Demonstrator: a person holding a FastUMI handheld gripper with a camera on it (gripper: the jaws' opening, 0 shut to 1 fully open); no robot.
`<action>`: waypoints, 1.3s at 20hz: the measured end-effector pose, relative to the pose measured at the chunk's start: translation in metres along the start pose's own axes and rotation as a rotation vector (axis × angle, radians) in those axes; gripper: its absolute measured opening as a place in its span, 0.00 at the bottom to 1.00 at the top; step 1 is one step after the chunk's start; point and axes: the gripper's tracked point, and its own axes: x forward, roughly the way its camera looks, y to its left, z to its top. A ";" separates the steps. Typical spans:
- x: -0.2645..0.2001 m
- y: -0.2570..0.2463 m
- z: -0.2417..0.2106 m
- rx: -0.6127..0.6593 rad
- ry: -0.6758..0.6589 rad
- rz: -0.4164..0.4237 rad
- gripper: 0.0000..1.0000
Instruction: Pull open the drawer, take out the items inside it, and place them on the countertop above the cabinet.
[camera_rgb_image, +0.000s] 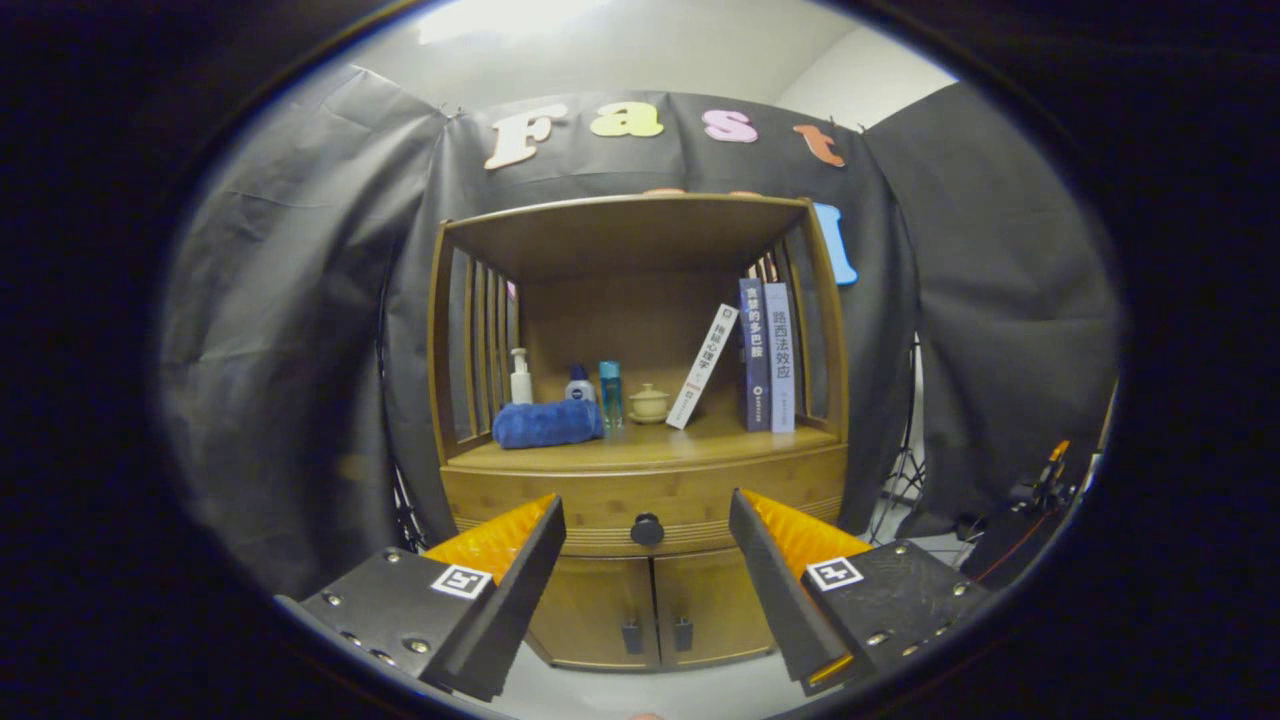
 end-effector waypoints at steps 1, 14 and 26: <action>0.011 -0.002 -0.007 -0.003 0.012 0.005 0.99; 0.138 0.004 -0.111 -0.081 0.107 0.102 0.99; 0.181 0.010 -0.138 -0.021 0.169 0.071 0.67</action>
